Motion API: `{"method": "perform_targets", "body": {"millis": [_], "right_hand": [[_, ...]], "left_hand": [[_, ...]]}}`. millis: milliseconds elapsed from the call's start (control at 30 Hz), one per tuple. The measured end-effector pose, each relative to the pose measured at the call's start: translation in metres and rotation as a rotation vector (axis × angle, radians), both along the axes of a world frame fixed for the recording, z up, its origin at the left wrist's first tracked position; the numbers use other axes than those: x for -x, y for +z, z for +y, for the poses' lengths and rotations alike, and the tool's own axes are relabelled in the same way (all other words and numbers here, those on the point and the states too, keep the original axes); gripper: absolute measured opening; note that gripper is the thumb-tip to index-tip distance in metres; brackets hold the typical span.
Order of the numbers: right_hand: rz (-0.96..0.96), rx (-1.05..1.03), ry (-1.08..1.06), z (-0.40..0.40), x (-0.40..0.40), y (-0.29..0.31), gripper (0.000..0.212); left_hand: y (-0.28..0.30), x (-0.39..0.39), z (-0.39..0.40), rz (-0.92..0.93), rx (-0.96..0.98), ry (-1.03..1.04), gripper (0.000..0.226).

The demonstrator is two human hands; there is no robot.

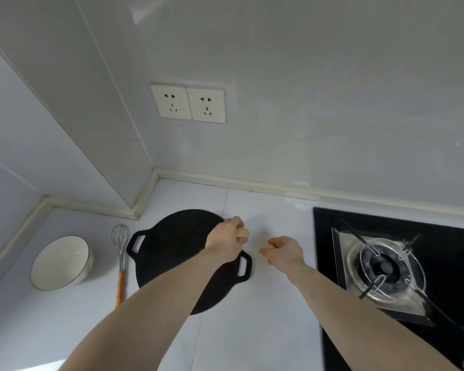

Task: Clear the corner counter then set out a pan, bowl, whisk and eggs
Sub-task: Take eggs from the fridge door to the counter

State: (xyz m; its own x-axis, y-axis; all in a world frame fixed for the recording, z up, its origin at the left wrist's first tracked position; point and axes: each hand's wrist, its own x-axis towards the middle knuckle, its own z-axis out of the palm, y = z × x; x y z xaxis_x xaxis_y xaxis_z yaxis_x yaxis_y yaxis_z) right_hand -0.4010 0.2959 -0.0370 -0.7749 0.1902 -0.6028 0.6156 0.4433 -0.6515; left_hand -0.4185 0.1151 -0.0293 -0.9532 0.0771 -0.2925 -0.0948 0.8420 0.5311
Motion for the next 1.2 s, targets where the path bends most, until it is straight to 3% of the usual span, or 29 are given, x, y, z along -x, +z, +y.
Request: {"method": "perform_targets", "body": {"millis": [133,233,300,367,500,633,733,867,1200], "right_hand": [[0.007,-0.037,-0.005,-0.004,0.006,-0.002,0.036],[-0.009,-0.073,0.033,-0.01,0.005,-0.005,0.016],[-0.004,-0.069,0.048,-0.014,0.004,-0.003,0.018],[0.022,-0.061,0.023,-0.017,0.002,0.001,0.024],[0.139,0.02,-0.001,-0.023,-0.023,0.013,0.009],[0.1,0.097,0.217,-0.044,-0.056,0.012,0.016],[0.07,0.082,0.386,-0.07,-0.074,0.003,0.027],[0.079,0.072,0.532,-0.122,-0.101,-0.002,0.022],[0.201,-0.065,0.904,-0.221,-0.126,-0.019,0.018]], "left_hand": [[-0.008,0.016,0.01,0.012,0.092,-0.045,0.039],[-0.018,0.018,0.01,0.006,0.156,-0.062,0.04],[-0.018,0.015,0.011,0.0,0.15,-0.061,0.038],[-0.011,0.011,0.014,0.019,0.071,-0.034,0.036],[-0.005,-0.01,0.017,0.065,-0.24,0.149,0.033],[-0.01,-0.073,-0.024,0.172,-0.269,0.352,0.032],[-0.019,-0.137,-0.07,0.113,-0.187,0.545,0.032],[-0.032,-0.203,-0.121,0.085,-0.112,0.767,0.02],[-0.044,-0.238,-0.158,0.069,-0.157,1.06,0.027]]}}
